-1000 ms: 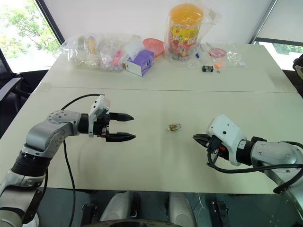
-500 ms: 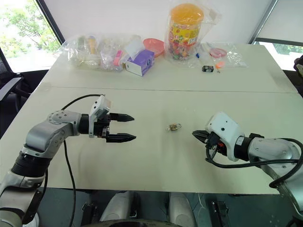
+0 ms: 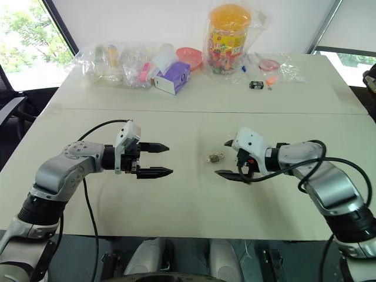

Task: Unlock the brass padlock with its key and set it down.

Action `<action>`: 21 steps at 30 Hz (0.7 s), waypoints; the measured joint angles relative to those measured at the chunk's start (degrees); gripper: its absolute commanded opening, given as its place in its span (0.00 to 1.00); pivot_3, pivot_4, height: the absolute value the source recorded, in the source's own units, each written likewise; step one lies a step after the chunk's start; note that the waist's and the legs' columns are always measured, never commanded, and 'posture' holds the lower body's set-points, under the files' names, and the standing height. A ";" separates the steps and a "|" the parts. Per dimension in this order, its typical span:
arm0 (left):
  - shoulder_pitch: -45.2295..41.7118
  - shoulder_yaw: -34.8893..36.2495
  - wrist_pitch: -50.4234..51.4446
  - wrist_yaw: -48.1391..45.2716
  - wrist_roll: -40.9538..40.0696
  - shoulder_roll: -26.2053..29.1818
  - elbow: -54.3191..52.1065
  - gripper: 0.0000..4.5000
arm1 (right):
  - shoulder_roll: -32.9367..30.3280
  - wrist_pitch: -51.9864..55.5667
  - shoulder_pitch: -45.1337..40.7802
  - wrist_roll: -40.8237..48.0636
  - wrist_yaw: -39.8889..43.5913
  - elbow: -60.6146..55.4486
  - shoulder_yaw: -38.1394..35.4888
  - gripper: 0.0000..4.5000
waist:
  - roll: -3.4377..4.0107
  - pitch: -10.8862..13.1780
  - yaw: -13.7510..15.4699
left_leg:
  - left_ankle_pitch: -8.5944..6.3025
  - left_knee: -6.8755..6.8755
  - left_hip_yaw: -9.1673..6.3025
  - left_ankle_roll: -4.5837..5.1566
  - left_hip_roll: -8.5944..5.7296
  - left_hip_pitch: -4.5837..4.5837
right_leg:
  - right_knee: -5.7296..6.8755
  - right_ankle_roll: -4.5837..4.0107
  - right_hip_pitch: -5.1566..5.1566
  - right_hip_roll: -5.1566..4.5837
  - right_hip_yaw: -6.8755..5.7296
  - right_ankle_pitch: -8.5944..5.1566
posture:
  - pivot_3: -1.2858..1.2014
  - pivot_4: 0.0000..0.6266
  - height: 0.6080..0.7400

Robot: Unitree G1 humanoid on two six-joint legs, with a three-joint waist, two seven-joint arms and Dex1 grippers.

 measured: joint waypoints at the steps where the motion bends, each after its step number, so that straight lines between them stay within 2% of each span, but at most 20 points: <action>1: 0.31 0.16 0.19 0.34 -0.16 0.04 -0.63 1.00 | 1.23 -1.31 -1.93 -1.19 1.12 3.05 1.53 1.00 | 0.00 0.00 -0.04 | 0.00 0.02 0.03 0.00 -0.01 0.00 | 0.00 0.00 0.00 -0.03 0.00 0.00 | 0.52 0.24 1.00; 5: 0.91 0.47 0.46 1.37 -1.02 0.26 -2.96 1.00 | 5.51 -6.01 -7.09 -4.93 4.75 14.18 5.63 1.00 | 0.01 0.00 -0.06 | 0.00 0.01 0.05 0.00 -0.01 0.02 | 0.03 0.00 0.00 -0.05 0.00 0.00 | 0.52 0.24 1.00; 10: 1.10 1.42 0.82 2.18 -1.46 0.60 -3.09 1.00 | 9.24 -11.46 -10.93 -9.28 6.96 26.34 7.42 1.00 | 0.01 0.00 -0.01 | 0.00 0.02 0.09 -0.01 -0.02 0.02 | 0.04 0.00 -0.01 -0.09 -0.01 0.01 | 0.52 0.24 1.00; 16: 1.13 1.43 1.30 2.63 -1.68 0.75 -3.19 1.00 | 11.51 -16.16 -12.31 -11.34 8.87 32.68 7.28 1.00 | 0.02 0.00 -0.24 | 0.01 0.02 0.10 -0.02 0.00 0.08 | 0.14 0.00 -0.01 -0.10 0.00 0.01 | 0.52 0.24 1.00; 17: 1.13 1.43 1.30 2.64 -1.68 0.76 -3.19 1.00 | 11.96 -16.88 -12.31 -11.81 8.82 33.06 7.19 0.88 | 0.01 0.00 -0.38 | 0.01 0.02 0.10 -0.02 0.00 0.10 | 0.16 0.00 -0.01 -0.10 0.00 0.01 | 0.52 0.24 1.00; 19: 1.08 1.42 1.29 2.64 -1.68 0.76 -3.19 1.00 | 12.71 -17.69 -12.33 -12.41 8.58 33.67 6.83 0.73 | 0.02 -0.01 -0.76 | 0.02 0.02 0.11 -0.03 0.00 0.11 | 0.19 0.00 -0.01 -0.12 0.01 0.01 | 0.52 0.24 1.00; 21: 0.78 1.41 1.29 2.63 -1.68 0.75 -3.18 1.00 | 13.21 -18.38 -12.29 -12.81 8.61 33.84 6.75 0.52 | 0.02 -0.01 -1.01 | 0.02 0.02 0.10 -0.03 0.01 0.12 | 0.22 0.00 -0.01 -0.13 0.01 0.01 | 0.52 0.24 1.00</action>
